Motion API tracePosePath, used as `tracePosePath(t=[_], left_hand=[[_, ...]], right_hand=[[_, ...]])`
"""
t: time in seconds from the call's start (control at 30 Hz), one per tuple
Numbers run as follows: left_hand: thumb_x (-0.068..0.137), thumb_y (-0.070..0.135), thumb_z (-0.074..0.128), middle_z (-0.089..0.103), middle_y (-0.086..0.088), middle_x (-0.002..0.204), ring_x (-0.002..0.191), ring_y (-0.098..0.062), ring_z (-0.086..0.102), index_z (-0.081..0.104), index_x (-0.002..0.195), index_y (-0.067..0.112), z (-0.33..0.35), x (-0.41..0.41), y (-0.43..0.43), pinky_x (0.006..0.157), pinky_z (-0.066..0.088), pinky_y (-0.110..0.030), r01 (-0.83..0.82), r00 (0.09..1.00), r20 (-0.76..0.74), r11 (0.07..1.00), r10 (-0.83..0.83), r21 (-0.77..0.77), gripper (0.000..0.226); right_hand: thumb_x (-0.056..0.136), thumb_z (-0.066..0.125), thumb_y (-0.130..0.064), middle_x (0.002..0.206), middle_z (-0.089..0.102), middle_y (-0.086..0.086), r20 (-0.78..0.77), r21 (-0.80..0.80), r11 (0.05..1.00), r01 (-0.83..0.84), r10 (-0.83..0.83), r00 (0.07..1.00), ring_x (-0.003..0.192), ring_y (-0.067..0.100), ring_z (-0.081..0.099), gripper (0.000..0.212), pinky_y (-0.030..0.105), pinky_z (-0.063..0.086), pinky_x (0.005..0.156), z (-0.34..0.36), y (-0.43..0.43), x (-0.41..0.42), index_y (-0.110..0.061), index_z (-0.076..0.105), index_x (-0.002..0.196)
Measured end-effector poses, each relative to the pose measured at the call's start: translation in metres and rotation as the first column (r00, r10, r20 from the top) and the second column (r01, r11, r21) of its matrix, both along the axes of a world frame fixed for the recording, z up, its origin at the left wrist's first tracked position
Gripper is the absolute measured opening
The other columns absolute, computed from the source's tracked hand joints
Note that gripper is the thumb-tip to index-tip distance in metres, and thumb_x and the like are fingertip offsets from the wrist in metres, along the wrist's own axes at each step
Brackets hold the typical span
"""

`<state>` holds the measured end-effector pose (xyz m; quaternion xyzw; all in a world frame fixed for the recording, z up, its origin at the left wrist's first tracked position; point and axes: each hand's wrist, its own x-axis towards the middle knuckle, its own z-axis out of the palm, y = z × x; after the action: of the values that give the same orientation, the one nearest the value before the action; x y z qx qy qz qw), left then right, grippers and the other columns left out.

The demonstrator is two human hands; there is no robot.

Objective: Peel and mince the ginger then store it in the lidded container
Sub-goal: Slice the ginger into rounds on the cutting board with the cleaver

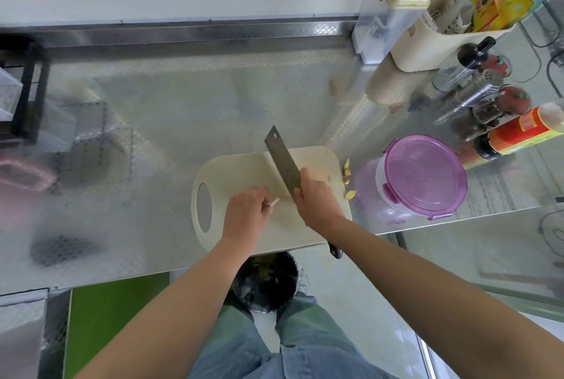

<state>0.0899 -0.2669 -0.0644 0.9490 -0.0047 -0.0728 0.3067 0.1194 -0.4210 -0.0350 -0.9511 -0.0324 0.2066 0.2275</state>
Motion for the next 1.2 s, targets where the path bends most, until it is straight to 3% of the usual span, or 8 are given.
tracePosePath(t=[0.13, 0.5, 0.8, 0.97, 1.2], left_hand=[[0.073, 0.007, 0.078, 0.067, -0.003, 0.077, 0.067, -0.024, 0.063, 0.069, 0.086, 0.014, -0.002, -0.005, 0.001, 0.062, 0.052, -0.035, -0.033, 0.998, 0.046, 0.998, 0.035, -0.051, 0.017], [0.076, 0.012, 0.077, 0.068, -0.005, 0.081, 0.071, -0.026, 0.063, 0.071, 0.084, 0.011, -0.001, -0.003, -0.001, 0.069, 0.052, -0.037, -0.025, 1.000, 0.006, 1.000, 0.025, -0.001, 0.009], [0.077, 0.005, 0.074, 0.065, -0.009, 0.076, 0.066, -0.029, 0.061, 0.070, 0.075, 0.007, -0.001, -0.002, -0.004, 0.062, 0.049, -0.038, -0.023, 1.000, -0.011, 1.000, 0.023, 0.011, 0.004], [0.080, 0.012, 0.073, 0.068, -0.006, 0.081, 0.072, -0.027, 0.062, 0.072, 0.081, 0.012, -0.001, -0.001, -0.004, 0.068, 0.050, -0.038, -0.030, 0.999, -0.032, 0.999, 0.030, 0.011, 0.001], [0.080, 0.011, 0.072, 0.067, -0.007, 0.080, 0.070, -0.029, 0.062, 0.073, 0.081, 0.011, -0.001, 0.000, -0.004, 0.066, 0.050, -0.037, -0.031, 0.999, -0.042, 0.999, 0.031, 0.015, 0.000]], right_hand=[[0.097, 0.038, -0.013, 0.066, 0.049, 0.009, 0.037, 0.075, 0.995, -0.072, 0.069, 0.997, 0.059, 0.033, 0.049, 0.004, 0.040, 0.041, 0.052, 0.012, 0.003, -0.006, -0.009, 0.037, 0.099], [0.100, 0.036, -0.021, 0.076, 0.054, 0.013, -0.037, -0.002, 0.993, -0.115, 0.115, 0.993, 0.064, 0.032, 0.050, 0.009, 0.036, 0.037, 0.054, 0.011, 0.004, -0.020, -0.014, 0.033, 0.095], [0.096, 0.039, -0.010, 0.077, 0.051, 0.012, -0.105, -0.024, 0.996, -0.085, 0.082, 0.991, 0.063, 0.031, 0.052, 0.009, 0.040, 0.047, 0.052, 0.010, 0.018, -0.009, -0.014, 0.031, 0.094], [0.095, 0.038, -0.008, 0.071, 0.046, 0.006, -0.122, -0.074, 0.992, -0.099, 0.089, 0.988, 0.064, 0.028, 0.049, 0.011, 0.033, 0.034, 0.048, 0.010, 0.011, -0.020, -0.016, 0.031, 0.095], [0.094, 0.039, -0.005, 0.071, 0.042, 0.003, -0.109, -0.073, 0.990, -0.119, 0.111, 0.988, 0.068, 0.028, 0.048, 0.013, 0.033, 0.031, 0.051, 0.009, 0.023, -0.009, -0.015, 0.030, 0.095]])
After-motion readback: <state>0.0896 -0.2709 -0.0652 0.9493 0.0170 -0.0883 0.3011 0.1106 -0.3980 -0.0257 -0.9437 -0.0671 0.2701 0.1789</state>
